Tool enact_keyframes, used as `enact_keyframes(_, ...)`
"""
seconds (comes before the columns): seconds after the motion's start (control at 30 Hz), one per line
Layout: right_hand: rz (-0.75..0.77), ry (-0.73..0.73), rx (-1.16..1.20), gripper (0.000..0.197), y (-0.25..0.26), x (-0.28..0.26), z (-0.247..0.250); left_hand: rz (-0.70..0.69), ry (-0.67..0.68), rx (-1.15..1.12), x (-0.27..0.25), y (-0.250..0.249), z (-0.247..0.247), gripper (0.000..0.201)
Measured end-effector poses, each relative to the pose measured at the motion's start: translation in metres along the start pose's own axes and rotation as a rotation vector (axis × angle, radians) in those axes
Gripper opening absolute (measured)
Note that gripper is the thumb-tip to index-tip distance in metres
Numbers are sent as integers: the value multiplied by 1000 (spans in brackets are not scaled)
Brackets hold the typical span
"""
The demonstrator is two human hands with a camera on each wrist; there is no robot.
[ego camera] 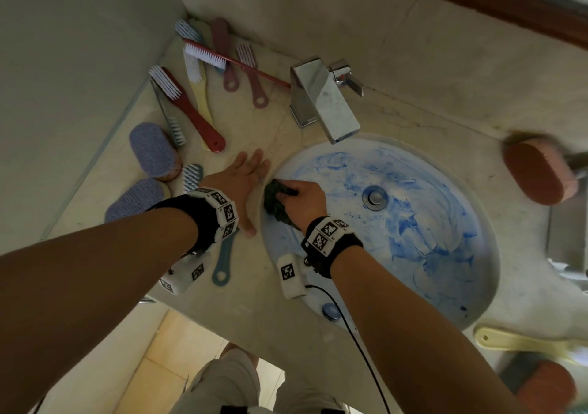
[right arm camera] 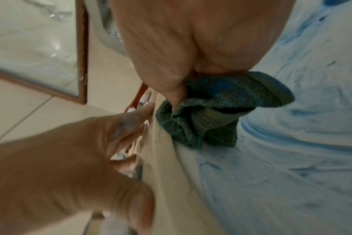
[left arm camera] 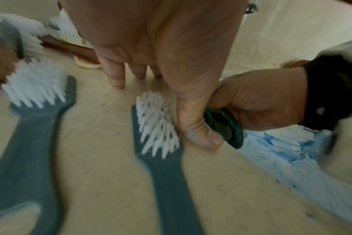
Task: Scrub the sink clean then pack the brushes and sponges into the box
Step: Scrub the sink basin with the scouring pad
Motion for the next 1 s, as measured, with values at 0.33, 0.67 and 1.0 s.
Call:
enact_keyframes(0.33, 7, 52, 29, 30, -14, -13, -11, -14, -7, -44, 3, 3, -3, 148)
enact_keyframes(0.67, -64, -147, 58, 33, 4, 11, 13, -19, -3, -27, 6, 2, -3, 147)
enact_keyframes(1.0, 53, 155, -174, 29, 0, -15, -8, -16, -4, -34, 5, 2, -2, 149)
Point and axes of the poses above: each hand's wrist, its own x-axis towards the middle knuckle, its own z-axis out of the back of the hand, y = z × x, the point moved 8 cm from there along x, towards the middle knuckle, and after that the axes turned 2 degrees about z, right-handed, at the moved point
